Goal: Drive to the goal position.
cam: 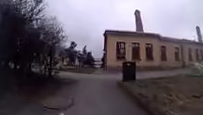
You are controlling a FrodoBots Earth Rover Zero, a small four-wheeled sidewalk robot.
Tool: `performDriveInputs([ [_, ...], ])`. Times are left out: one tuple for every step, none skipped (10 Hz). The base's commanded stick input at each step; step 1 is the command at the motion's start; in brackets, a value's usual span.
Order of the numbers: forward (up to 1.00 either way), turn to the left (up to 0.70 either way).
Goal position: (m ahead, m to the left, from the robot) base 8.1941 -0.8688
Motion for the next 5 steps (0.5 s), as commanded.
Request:
performDriveInputs([
  [1.0, 0.0],
  [1.0, 0.0],
  [1.0, 0.0],
  [1.0, 0.0],
  [1.0, 0.0],
])
